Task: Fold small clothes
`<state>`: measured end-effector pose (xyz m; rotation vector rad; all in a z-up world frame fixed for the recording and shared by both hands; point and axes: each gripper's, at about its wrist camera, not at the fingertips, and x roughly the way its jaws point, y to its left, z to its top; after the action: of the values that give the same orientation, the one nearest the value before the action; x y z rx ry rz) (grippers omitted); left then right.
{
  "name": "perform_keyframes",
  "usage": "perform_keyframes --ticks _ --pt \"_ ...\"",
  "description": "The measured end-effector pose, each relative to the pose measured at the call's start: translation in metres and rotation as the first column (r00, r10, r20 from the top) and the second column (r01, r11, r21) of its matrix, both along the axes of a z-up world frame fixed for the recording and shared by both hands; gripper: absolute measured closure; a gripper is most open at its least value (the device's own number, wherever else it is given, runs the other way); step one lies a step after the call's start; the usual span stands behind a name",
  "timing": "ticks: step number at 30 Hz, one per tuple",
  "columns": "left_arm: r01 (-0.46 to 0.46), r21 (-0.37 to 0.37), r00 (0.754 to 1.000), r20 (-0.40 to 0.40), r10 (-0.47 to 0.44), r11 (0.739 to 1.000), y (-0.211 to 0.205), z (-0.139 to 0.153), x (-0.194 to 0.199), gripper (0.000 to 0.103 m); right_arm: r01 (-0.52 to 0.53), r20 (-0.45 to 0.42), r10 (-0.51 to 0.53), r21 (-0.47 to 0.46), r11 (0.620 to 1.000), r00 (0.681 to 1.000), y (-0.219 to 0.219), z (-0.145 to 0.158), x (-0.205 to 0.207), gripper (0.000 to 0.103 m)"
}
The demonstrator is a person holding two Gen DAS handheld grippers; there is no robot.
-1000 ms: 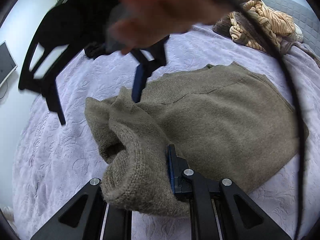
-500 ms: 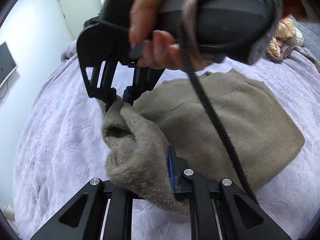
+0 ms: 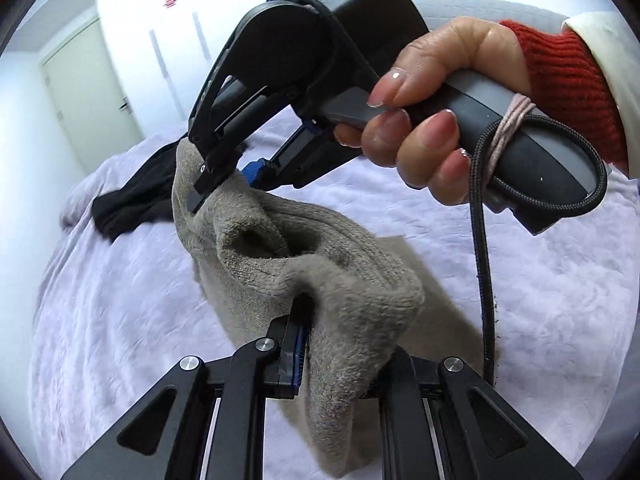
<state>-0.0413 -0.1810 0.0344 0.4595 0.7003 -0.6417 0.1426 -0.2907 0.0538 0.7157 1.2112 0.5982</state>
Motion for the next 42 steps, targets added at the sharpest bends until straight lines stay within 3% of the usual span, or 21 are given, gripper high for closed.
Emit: perform_keyframes --ticks 4,8,11,15,19,20,21,22,23,25,28,30,33,35,37,40,42 --pt "0.118 0.067 0.993 -0.02 -0.117 0.991 -0.043 -0.026 -0.017 0.088 0.115 0.019 -0.116 0.029 0.993 0.993 -0.077 -0.012 -0.03 0.086" --pt "0.219 0.162 0.975 -0.086 -0.207 0.962 -0.075 -0.078 -0.032 0.088 0.227 -0.054 -0.226 0.018 0.974 0.973 -0.13 -0.075 -0.066 0.086" --pt "0.239 0.211 0.967 -0.141 -0.213 0.948 -0.087 -0.11 -0.039 0.088 0.294 -0.157 -0.295 -0.029 0.955 0.943 -0.155 -0.133 -0.083 0.085" --pt "0.23 0.226 0.968 -0.154 -0.198 0.947 -0.09 -0.12 -0.041 0.088 0.375 -0.212 -0.358 0.047 0.926 0.91 -0.168 -0.172 -0.095 0.083" --pt "0.216 0.224 0.97 -0.158 -0.184 0.95 -0.086 -0.11 -0.039 0.087 0.364 -0.209 -0.348 0.045 0.93 0.914 -0.162 -0.172 -0.094 0.08" --pt "0.214 0.226 0.97 -0.163 -0.18 0.95 -0.083 -0.11 -0.033 0.087 0.362 -0.215 -0.347 0.03 0.932 0.913 -0.163 -0.167 -0.093 0.076" --pt "0.208 0.225 0.971 -0.168 -0.172 0.952 -0.08 -0.107 -0.034 0.087 0.362 -0.222 -0.35 0.016 0.932 0.91 -0.164 -0.164 -0.093 0.063" --pt "0.201 0.214 0.97 -0.179 -0.164 0.956 -0.075 -0.103 -0.034 0.08 0.362 -0.228 -0.353 -0.002 0.932 0.907 -0.161 -0.159 -0.091 0.057" --pt "0.188 0.203 0.97 -0.189 -0.15 0.961 -0.069 -0.101 -0.034 0.052 0.366 -0.228 -0.36 -0.016 0.931 0.905 -0.161 -0.155 -0.094 0.05" --pt "0.14 0.146 0.976 -0.188 -0.111 0.979 -0.049 -0.087 -0.034 0.029 0.38 -0.209 -0.381 -0.046 0.924 0.901 -0.162 -0.14 -0.102 0.049" --pt "0.103 0.09 0.961 -0.266 -0.075 0.991 -0.023 -0.072 -0.025 0.029 0.426 -0.158 -0.434 -0.083 0.901 0.887 -0.166 -0.116 -0.126 0.049" --pt "0.047 0.067 0.951 -0.308 -0.024 0.997 -0.003 -0.066 -0.011 0.028 0.481 -0.152 -0.484 -0.06 0.875 0.861 -0.169 -0.103 -0.151 0.049" --pt "-0.098 0.019 0.913 -0.396 0.097 0.995 0.031 -0.066 0.028 0.029 0.539 -0.157 -0.526 0.054 0.84 0.836 -0.168 -0.089 -0.196 0.049" --pt "-0.219 -0.017 0.859 -0.478 0.185 0.976 0.055 -0.075 0.062 0.029 0.526 -0.147 -0.507 0.148 0.837 0.849 -0.15 -0.078 -0.22 0.049" --pt "-0.277 -0.032 0.796 -0.567 0.211 0.96 0.068 -0.094 0.092 0.029 0.488 -0.161 -0.463 0.214 0.846 0.872 -0.122 -0.076 -0.233 0.049" --pt "-0.315 -0.024 0.72 -0.657 0.223 0.949 0.074 -0.125 0.12 0.029 0.437 -0.209 -0.395 0.223 0.871 0.895 -0.07 -0.091 -0.24 0.049" --pt "-0.337 -0.041 0.669 -0.713 0.208 0.941 0.072 -0.142 0.129 0.029 0.423 -0.248 -0.373 0.192 0.886 0.894 -0.033 -0.114 -0.239 0.049"
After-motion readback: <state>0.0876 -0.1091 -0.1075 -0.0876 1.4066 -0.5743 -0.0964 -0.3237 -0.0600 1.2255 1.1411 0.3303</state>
